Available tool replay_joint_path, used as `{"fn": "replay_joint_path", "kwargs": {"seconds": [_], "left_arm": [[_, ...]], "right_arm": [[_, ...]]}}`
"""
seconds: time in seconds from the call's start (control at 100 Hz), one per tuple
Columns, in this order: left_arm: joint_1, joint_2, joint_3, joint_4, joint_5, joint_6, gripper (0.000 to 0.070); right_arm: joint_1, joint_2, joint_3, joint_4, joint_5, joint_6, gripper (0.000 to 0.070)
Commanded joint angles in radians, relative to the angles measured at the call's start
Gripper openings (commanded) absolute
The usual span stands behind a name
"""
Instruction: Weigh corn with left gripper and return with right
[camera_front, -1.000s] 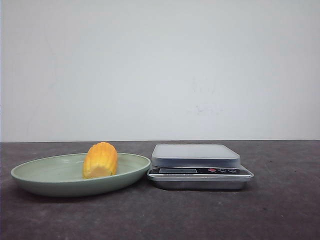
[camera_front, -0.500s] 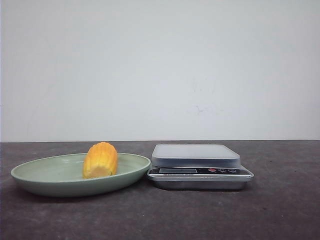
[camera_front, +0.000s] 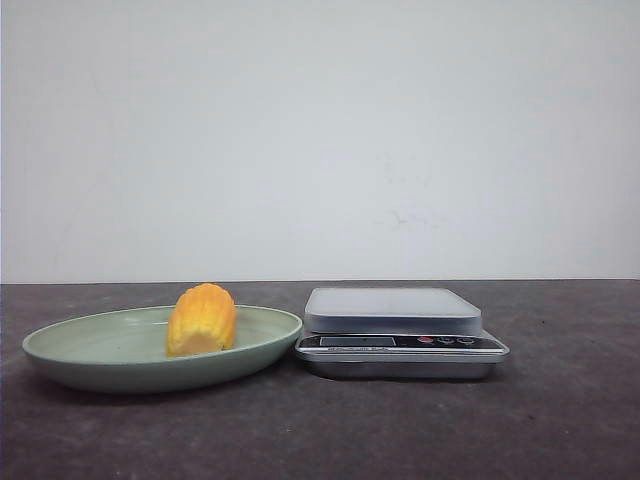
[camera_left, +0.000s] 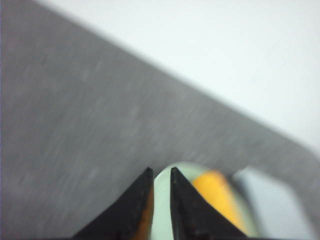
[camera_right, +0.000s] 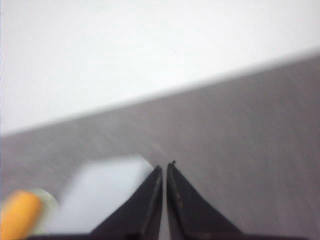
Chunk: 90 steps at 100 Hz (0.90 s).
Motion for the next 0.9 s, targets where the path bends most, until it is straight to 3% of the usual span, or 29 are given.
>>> {"fn": "replay_joint_path", "kwargs": {"seconds": [0.0, 0.2, 0.34, 0.46, 0.66, 0.71, 0.74, 0.76, 0.81, 0.82, 0.85, 0.89], "left_arm": [[0.003, 0.035, 0.127, -0.014, 0.004, 0.027, 0.0014], [0.002, 0.252, 0.483, -0.125, 0.013, 0.171, 0.0013], [-0.006, 0.406, 0.642, -0.195, 0.003, 0.270, 0.0012], [-0.015, 0.507, 0.668, -0.190, 0.019, 0.261, 0.0012], [-0.035, 0.580, 0.670, -0.233, 0.151, 0.212, 0.0030], [-0.042, 0.586, 0.670, -0.242, 0.151, 0.212, 0.0115], [-0.044, 0.589, 0.670, -0.245, 0.151, 0.212, 0.0218], [-0.046, 0.592, 0.670, -0.244, 0.151, 0.212, 0.0303], [-0.048, 0.597, 0.670, -0.244, 0.151, 0.212, 0.0528], [-0.048, 0.597, 0.670, -0.244, 0.151, 0.212, 0.0569], [-0.049, 0.598, 0.670, -0.245, 0.151, 0.212, 0.0662], [-0.052, 0.599, 0.670, -0.248, 0.156, 0.212, 0.0700]], "right_arm": [[0.000, 0.023, 0.113, -0.010, 0.015, -0.032, 0.0006], [0.000, 0.222, 0.430, -0.188, 0.027, -0.149, 0.0006], [0.000, 0.367, 0.568, -0.227, 0.047, -0.143, 0.0006], [0.000, 0.459, 0.595, -0.164, 0.037, -0.080, 0.0006], [0.000, 0.490, 0.595, -0.148, -0.012, -0.059, 0.0015], [0.000, 0.490, 0.595, -0.148, -0.033, -0.061, 0.0136], [0.001, 0.489, 0.595, -0.148, -0.039, -0.062, 0.0289], [0.002, 0.489, 0.595, -0.149, -0.038, -0.062, 0.0439], [0.007, 0.489, 0.595, -0.150, -0.035, -0.061, 0.0672], [0.009, 0.489, 0.595, -0.152, -0.035, -0.062, 0.0700], [0.013, 0.490, 0.595, -0.155, -0.035, -0.062, 0.0700], [0.016, 0.490, 0.595, -0.159, -0.035, -0.062, 0.0700]]}}
